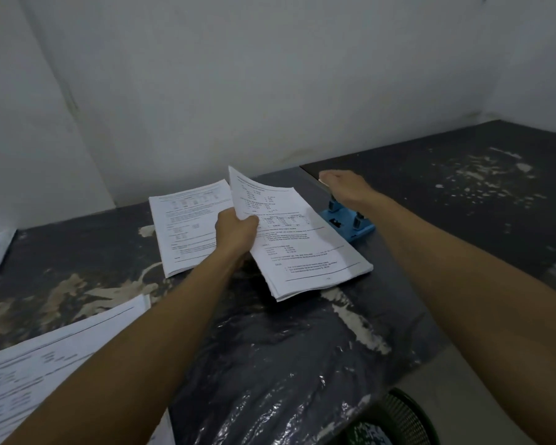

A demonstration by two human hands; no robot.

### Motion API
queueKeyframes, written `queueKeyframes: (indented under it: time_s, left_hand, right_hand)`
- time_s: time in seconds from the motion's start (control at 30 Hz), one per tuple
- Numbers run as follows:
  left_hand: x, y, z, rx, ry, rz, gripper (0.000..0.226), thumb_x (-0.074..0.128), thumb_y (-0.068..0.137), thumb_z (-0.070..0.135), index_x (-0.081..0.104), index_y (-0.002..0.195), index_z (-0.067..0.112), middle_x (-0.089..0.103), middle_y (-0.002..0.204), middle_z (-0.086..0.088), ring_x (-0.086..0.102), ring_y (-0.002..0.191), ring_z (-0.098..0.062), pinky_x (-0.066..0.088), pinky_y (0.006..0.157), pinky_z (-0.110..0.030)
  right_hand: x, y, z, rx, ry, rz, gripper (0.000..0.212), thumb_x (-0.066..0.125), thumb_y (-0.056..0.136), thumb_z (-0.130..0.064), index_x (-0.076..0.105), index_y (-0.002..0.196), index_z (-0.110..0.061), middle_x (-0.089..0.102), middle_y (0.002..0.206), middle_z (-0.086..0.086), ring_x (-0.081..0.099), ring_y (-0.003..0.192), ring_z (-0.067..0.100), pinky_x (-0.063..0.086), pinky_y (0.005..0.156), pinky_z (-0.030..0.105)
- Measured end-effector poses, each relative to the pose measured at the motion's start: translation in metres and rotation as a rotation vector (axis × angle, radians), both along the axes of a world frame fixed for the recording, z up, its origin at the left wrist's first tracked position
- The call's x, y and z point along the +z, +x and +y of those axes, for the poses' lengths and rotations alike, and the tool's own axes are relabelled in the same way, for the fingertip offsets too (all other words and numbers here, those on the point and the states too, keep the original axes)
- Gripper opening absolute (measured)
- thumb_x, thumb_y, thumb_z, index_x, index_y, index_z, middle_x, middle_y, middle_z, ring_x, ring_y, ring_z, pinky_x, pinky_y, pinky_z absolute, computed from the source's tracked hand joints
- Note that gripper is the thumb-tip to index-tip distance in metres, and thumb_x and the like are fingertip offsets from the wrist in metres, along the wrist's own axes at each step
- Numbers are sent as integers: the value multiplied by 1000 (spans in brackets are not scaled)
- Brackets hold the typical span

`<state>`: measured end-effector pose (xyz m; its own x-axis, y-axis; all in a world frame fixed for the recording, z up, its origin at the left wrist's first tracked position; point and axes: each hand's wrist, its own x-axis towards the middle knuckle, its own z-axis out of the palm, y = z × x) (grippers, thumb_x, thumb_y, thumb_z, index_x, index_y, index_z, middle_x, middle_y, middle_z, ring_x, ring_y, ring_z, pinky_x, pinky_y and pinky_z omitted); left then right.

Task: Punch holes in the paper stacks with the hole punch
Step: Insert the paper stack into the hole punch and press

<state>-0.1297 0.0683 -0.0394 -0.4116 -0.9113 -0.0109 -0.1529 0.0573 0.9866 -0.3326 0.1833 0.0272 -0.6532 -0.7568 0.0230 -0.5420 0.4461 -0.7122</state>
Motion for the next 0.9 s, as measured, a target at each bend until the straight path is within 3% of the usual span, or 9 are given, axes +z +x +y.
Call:
queueKeyframes:
  time_s: [0.17,0.27,0.33,0.47,0.6,0.77,0.83,0.9]
  left_hand:
    - [0,-19,3,2,25,-37,35,60,89,6,67,124,7,71,116,-7,70,94,-26,61,82,-44]
    - [0,-27,5,5,58,-42,35,60,88,5,66,122,8,70,115,-8,70,93,-28,61,82,-47]
    - [-2,-33,7,-5,71,-44,34,60,88,5,66,121,9,70,114,-7,70,93,-28,61,82,-46]
    - [-8,-41,13,0,99,-21,34,61,87,7,67,121,9,71,114,-6,70,94,-29,61,84,-46]
    - [-14,-47,22,8,129,13,25,60,86,6,66,110,14,71,113,-7,70,93,-28,61,84,-46]
    - [-26,-47,28,31,150,36,27,59,87,6,67,111,12,71,111,-6,69,96,-29,60,87,-47]
    - [-30,-46,29,30,145,35,22,59,88,7,67,107,14,71,110,-6,69,94,-27,60,86,-46]
    - [-32,-46,29,27,122,37,23,59,89,8,67,108,16,71,111,-3,69,94,-25,60,85,-44]
  right_hand:
    - [0,-7,-1,18,94,-143,56,35,100,-55,48,143,-21,44,149,7,41,136,29,34,103,41]
    - [-3,-13,0,115,132,-16,39,27,107,-32,55,131,-21,58,128,15,55,111,31,38,83,37]
    - [-3,-14,-1,120,123,-41,40,25,107,-27,57,129,-17,61,121,18,53,95,25,37,78,37]
    - [-3,-17,0,127,141,-33,44,26,106,-32,55,132,-14,58,127,23,56,92,27,46,89,48]
    - [-3,-17,2,124,129,-54,47,29,104,-39,56,132,-14,61,125,16,58,96,23,42,79,35]
    - [-6,-17,2,115,159,-55,47,28,105,-40,49,141,-19,53,129,7,45,81,8,36,81,37]
    - [-5,-15,3,111,142,-63,48,28,105,-41,49,141,-17,52,130,8,43,78,6,36,74,36]
    - [-6,-14,3,117,131,-69,47,28,105,-42,48,141,-18,51,132,8,44,80,7,34,77,36]
